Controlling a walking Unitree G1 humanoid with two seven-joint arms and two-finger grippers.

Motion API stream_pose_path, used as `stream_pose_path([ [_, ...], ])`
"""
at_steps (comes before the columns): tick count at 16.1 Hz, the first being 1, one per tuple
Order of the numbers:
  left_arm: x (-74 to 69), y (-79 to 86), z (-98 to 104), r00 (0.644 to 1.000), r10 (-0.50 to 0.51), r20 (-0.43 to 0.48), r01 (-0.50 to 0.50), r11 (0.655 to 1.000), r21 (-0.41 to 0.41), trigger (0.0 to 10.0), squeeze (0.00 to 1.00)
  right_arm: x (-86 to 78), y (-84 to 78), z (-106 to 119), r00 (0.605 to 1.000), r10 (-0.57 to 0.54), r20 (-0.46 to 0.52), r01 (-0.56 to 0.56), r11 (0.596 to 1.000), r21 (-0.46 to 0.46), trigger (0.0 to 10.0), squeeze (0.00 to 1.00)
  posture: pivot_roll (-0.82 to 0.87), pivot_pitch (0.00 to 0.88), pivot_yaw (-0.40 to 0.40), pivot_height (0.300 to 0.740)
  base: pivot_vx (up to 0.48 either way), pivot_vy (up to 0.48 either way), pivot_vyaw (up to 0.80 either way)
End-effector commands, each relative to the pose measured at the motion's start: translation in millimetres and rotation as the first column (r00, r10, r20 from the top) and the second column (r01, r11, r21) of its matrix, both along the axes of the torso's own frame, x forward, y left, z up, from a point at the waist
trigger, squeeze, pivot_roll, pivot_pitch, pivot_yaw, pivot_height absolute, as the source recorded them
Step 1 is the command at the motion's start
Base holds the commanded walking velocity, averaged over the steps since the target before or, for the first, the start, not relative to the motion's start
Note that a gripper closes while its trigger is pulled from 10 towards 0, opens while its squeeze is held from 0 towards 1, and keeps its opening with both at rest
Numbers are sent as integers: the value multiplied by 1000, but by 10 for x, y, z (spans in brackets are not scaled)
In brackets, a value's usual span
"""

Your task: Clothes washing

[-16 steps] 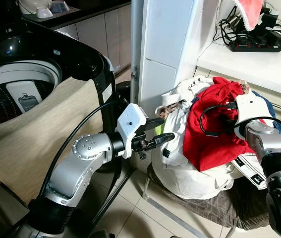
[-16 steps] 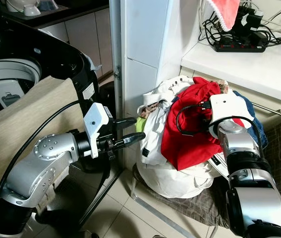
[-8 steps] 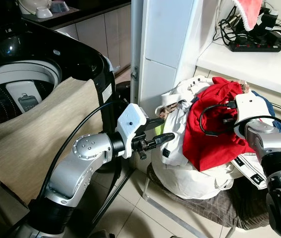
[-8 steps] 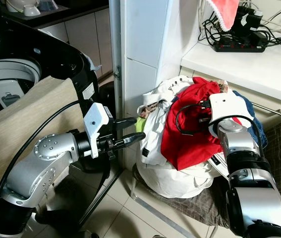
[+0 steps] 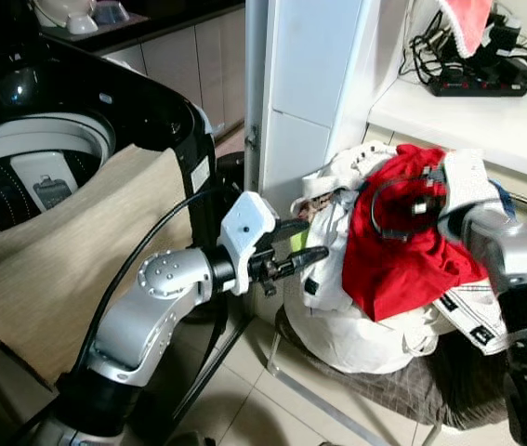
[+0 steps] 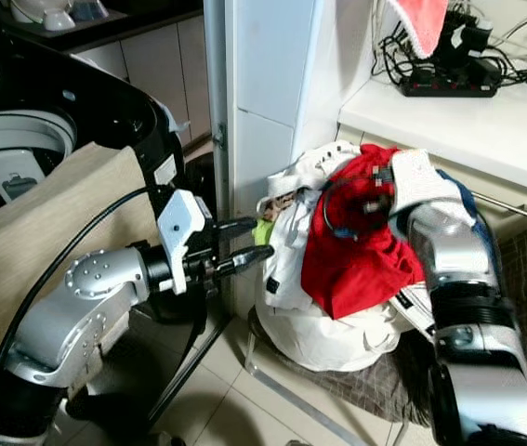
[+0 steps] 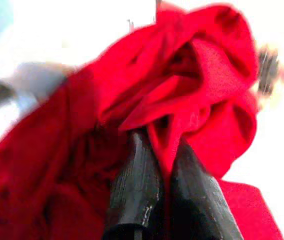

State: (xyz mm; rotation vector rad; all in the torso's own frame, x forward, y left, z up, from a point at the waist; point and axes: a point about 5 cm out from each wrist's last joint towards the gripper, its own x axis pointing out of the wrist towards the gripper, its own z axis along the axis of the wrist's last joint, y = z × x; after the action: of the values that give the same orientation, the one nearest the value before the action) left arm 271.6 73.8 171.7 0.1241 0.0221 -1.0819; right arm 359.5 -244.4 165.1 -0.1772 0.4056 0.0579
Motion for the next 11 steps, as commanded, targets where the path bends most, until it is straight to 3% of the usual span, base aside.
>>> stream_pose_path([
  [1,53,8,73,999,19,40,-19,1000,-2,10000,0,-26,-42,114,1000,-1,26,1,1000,8,0,0,-119,0,-7,740,0,0,0],
  [2,115,-11,144,995,64,76,-61,997,-41,10000,0,-81,38,327,995,50,83,-55,997,53,0,0,-120,0,-7,740,0,0,0],
  [4,174,-25,237,988,102,114,-93,992,-84,10000,0,-153,182,544,980,130,152,-152,978,141,0,0,-122,0,-8,740,0,0,0],
  [6,256,-38,390,975,158,158,-131,977,-168,10000,0,-250,373,817,942,215,256,-296,891,343,0,0,-125,0,-9,740,0,0,0],
  [7,285,-50,456,974,175,142,-142,966,-217,10000,1000,-296,419,899,929,238,283,-341,848,407,0,0,-125,0,-9,740,0,0,0],
  [9,282,-152,557,978,131,161,-85,960,-267,10000,1000,-380,482,1002,902,270,336,-417,749,515,0,0,-132,0,-8,740,0,0,0],
  [11,294,-222,550,979,115,168,-68,963,-262,10000,1000,-429,532,1063,886,282,367,-454,681,574,0,0,-132,0,-8,740,0,0,0],
])
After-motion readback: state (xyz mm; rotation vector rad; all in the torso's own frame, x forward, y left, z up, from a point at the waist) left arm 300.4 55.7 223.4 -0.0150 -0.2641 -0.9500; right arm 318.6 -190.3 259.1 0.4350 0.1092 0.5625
